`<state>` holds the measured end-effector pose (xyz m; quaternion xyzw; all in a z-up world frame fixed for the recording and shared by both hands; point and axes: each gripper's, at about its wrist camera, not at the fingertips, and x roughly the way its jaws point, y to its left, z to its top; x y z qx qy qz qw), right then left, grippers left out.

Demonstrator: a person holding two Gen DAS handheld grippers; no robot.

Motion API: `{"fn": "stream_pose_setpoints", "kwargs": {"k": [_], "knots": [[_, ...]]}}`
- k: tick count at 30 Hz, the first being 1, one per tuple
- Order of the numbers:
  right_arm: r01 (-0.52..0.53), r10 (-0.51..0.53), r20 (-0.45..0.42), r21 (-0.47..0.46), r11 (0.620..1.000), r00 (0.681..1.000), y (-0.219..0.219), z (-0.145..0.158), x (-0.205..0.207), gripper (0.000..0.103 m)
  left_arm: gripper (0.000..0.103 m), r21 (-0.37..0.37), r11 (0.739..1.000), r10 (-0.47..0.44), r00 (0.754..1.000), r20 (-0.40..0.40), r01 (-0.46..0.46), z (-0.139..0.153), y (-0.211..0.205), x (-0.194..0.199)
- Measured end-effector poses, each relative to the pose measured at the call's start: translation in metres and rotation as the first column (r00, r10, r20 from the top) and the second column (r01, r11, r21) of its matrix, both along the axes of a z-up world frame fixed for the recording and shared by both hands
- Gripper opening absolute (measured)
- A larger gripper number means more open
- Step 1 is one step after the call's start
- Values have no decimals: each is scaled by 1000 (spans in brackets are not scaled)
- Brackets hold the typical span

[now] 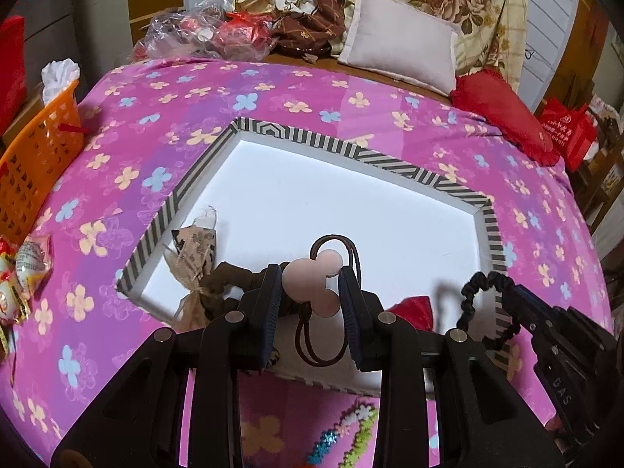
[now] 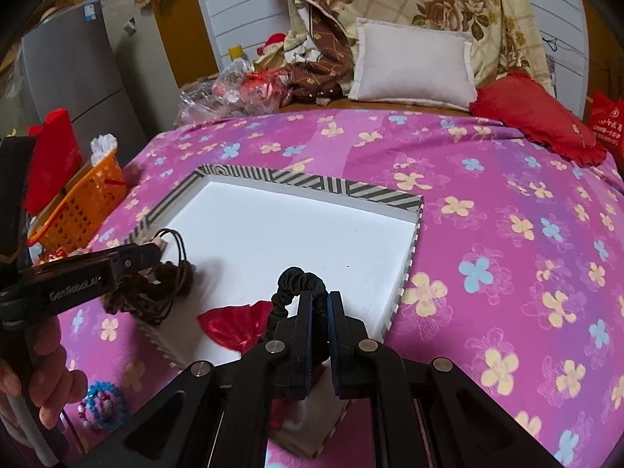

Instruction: Organize jewelry

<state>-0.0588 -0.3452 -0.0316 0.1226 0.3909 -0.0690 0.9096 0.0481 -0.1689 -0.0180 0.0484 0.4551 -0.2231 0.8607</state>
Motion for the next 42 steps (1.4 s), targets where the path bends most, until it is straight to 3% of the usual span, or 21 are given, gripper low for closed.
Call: {"fn": "stream_pose_setpoints", "kwargs": {"k": [10,18,19,22,23,26,29,34,42], "knots": [[23,-26,-72,-41,999,997,-18,-28,29,7,29,40,999,27,999,-35,-25,-26,-3,18],[5,-16,-102,-101,995,995,-13,-32,37,7,29,52,998,30,998,-51,-27,-37,-5,21],[4,-15,-106,-104,995,994,-13,-32,36,9,29,53,998,29,998,-51,-26,-37,-5,21],[-11,4,-89,-83,996,996,-9,-28,33,36,29,52,998,35,998,-57,-32,-38,-5,20],[-12,5,-84,-83,996,996,-7,-26,30,39,29,48,998,36,997,-62,-33,-38,-5,20],[-7,-4,-90,-116,993,996,-2,-23,26,39,37,52,998,35,998,-60,-32,-39,-5,19],[-4,-4,-81,-94,996,997,-3,-20,17,39,49,35,999,31,998,-50,-29,-35,-4,15],[10,-14,-55,-64,998,998,-1,-11,0,40,59,23,999,35,999,-18,-34,-25,1,7],[15,-17,-38,-55,998,999,10,0,-25,41,61,38,998,50,997,55,-52,-7,9,-13]]}}
